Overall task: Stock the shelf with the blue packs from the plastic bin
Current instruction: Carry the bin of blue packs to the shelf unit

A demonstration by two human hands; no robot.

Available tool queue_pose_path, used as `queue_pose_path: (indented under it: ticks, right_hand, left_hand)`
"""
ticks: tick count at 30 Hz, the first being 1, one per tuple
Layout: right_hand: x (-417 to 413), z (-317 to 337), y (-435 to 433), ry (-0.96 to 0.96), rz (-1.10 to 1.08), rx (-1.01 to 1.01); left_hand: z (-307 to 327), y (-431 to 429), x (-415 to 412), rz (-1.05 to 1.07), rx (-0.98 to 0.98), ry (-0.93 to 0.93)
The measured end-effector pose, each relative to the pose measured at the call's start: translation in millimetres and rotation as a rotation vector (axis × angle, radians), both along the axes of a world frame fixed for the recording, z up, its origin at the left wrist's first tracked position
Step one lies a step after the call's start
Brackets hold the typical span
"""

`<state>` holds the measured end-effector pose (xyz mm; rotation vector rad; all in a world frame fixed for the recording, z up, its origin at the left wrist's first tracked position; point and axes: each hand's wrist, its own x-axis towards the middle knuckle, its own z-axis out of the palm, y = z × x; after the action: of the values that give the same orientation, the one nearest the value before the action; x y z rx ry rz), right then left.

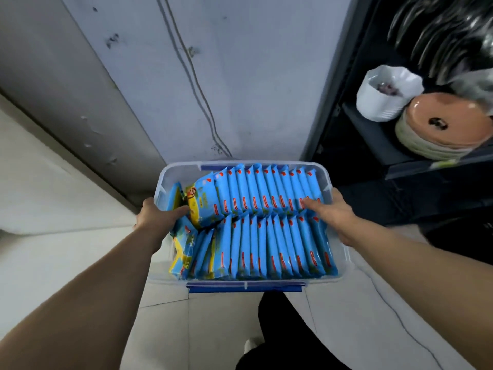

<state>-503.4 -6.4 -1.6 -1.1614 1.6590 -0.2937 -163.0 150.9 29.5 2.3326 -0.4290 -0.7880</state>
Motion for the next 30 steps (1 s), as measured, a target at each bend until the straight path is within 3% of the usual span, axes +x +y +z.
queue_pose_path:
  ticks: [8,20,30]
  right_hand:
    - [-153,-14,69,-0.127,-0.221,0.000]
    - [-422,76,165,-0.167,-0.494,-0.072]
    - [-602,106,187,-0.137,-0.763,-0.079]
  left_hand:
    - [28,11,-134,-0.141,-0.032,0.024]
    - [47,6,-407,-0.403,-0.105,0.084]
    - [60,-49,-604,-0.600,-0.143,0.142]
